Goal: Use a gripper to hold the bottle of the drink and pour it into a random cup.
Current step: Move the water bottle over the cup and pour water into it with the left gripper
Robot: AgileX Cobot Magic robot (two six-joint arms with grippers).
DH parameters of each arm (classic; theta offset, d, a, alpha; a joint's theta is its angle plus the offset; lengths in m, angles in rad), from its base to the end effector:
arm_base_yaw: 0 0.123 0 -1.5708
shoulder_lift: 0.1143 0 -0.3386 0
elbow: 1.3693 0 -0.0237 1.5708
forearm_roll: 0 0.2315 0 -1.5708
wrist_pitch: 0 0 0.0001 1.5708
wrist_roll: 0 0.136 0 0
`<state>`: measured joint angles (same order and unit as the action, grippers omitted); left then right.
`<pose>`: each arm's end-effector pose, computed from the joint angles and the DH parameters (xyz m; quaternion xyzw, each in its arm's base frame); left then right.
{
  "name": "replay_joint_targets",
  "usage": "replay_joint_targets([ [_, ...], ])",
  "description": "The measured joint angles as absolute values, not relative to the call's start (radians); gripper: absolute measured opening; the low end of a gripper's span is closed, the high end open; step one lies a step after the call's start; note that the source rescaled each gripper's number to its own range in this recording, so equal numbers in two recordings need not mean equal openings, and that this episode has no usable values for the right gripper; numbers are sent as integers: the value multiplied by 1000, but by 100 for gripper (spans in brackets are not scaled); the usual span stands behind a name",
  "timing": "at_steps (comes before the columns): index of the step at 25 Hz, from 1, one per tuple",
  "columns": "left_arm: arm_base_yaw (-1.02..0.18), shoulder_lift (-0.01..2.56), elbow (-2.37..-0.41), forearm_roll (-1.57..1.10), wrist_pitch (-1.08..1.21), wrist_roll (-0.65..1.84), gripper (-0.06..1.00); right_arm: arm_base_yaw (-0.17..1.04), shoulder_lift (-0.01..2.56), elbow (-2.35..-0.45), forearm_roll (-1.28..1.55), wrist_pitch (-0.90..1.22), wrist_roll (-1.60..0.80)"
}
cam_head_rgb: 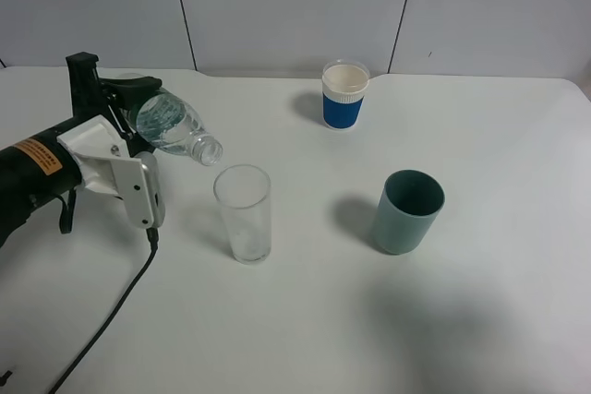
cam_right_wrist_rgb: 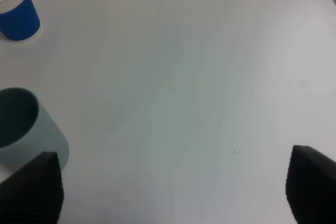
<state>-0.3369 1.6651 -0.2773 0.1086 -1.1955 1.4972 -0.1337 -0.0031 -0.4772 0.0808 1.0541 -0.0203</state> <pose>0.2685 -0.1086 0.2229 0.6187 0.4128 0.3459 0.5720 -0.0325 0.0140 0.2416 0.0475 0.8546 0.0006 0.5171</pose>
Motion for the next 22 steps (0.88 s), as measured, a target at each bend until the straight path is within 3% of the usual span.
replay_joint_targets([
  [22, -337, 1618, -277, 103, -1195, 1485, 0, -134, -3, -477, 81, 1054, -20],
])
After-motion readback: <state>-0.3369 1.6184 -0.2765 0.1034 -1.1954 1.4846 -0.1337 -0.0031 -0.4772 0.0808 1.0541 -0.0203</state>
